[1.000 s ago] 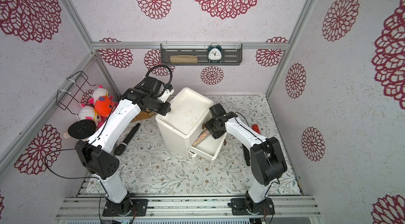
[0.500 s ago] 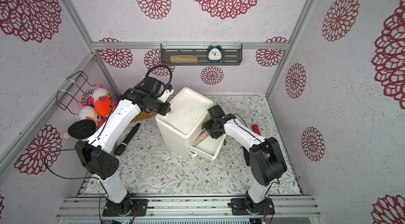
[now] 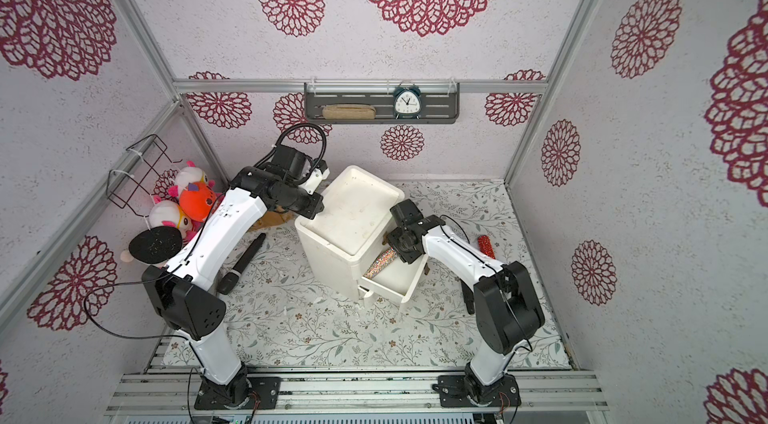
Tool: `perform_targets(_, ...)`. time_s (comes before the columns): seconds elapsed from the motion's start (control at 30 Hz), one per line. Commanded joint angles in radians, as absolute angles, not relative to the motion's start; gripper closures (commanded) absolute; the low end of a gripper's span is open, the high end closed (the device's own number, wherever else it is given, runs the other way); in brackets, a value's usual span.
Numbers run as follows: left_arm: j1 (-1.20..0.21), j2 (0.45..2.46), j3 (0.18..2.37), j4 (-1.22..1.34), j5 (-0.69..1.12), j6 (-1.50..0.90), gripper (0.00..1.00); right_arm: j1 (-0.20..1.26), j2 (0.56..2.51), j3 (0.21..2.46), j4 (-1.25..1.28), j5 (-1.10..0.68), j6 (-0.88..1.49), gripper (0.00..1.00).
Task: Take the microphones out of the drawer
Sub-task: Pick up the microphone from the drawer.
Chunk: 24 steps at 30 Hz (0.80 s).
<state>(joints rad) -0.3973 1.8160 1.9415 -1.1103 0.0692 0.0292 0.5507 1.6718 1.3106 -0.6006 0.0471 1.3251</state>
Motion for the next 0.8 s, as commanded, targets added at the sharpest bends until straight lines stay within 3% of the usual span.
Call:
perform_targets(0.0,-0.393,1.813,1.937,-1.144,0.061,0.046,1.00,0.577,1.621,1.376,-0.665,0.138,1.267,1.00)
perform_targets(0.47,-0.394,1.816,1.942,-1.148,0.060,0.047,1.00,0.617,1.597,1.507,-0.789,0.355,1.160,1.00)
perform_targets(0.77,-0.394,1.826,1.956,-1.151,0.070,0.044,1.00,0.612,1.560,1.614,-0.804,0.462,0.973,1.00)
